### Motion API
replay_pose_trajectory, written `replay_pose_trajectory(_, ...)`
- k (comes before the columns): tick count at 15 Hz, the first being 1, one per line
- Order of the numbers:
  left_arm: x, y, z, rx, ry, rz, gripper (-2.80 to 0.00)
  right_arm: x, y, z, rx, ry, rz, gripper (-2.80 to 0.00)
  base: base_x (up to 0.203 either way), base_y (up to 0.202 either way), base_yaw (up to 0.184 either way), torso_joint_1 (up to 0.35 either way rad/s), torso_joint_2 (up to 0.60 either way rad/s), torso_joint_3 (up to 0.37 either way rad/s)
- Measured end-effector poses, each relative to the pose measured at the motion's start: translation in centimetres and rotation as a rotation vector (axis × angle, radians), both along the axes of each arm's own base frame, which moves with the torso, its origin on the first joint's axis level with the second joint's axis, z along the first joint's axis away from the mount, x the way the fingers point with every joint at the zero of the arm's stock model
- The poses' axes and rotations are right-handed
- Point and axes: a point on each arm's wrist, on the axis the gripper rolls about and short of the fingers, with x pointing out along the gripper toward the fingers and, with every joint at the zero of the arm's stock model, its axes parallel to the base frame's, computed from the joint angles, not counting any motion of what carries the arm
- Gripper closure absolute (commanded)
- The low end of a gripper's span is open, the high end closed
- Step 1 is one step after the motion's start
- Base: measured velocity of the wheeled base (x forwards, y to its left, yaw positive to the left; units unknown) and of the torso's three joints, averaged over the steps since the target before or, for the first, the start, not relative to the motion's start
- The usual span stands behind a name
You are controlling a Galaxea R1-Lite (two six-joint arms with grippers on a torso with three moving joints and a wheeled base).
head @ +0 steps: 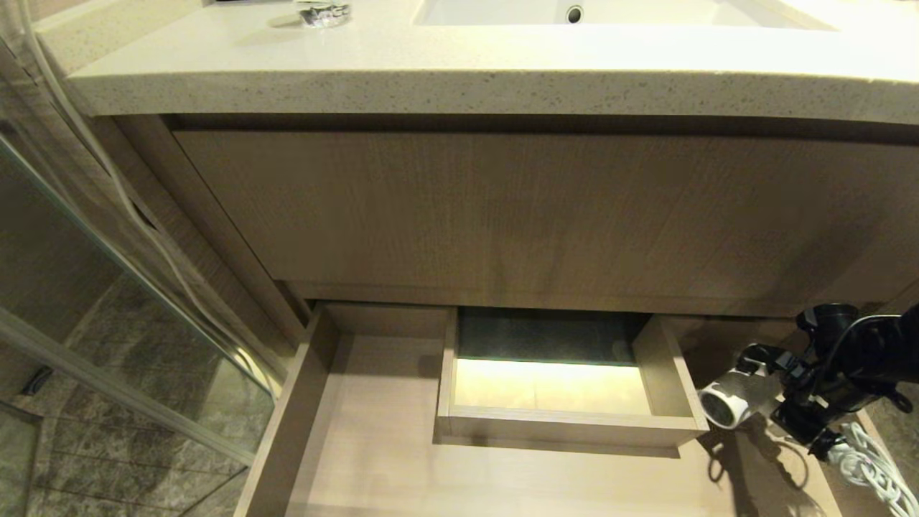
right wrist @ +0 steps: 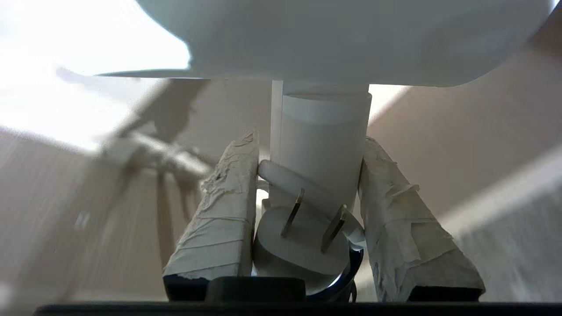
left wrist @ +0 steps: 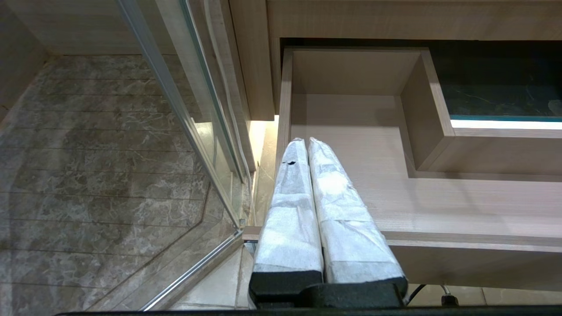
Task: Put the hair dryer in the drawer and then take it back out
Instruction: Place it on the countertop
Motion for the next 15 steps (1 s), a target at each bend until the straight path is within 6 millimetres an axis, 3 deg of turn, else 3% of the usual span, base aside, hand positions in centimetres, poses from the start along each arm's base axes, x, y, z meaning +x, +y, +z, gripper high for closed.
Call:
replay_pose_trajectory(4, 0.0, 0.0, 0.0, 0.0, 0.0, 0.0, 0.0, -3.9, 0.9, 4.3, -0.036, -0.062, 0.009, 0.0, 0.0, 0.0, 0.0, 0.0, 0.0, 0.0)
replay_pose_trajectory(7, 0.0, 0.0, 0.0, 0.0, 0.0, 0.0, 0.0, -8.2, 1.8, 8.6, -0.098, -0.158, 0.024, 0.0, 0.0, 0.0, 0.0, 0.0, 0.0, 0.0)
replay_pose_trajectory(11, 0.0, 0.0, 0.0, 0.0, 0.0, 0.0, 0.0, -16.8, 4.4, 15.0, -0.229, -0.371, 0.017, 0.0, 0.0, 0.0, 0.0, 0.0, 0.0, 0.0)
replay_pose_trajectory(15, 0.0, 0.0, 0.0, 0.0, 0.0, 0.0, 0.0, -27.0, 8.6, 21.3, -0.403, -0.714, -0.003, 0.0, 0.0, 0.0, 0.0, 0.0, 0.0, 0.0)
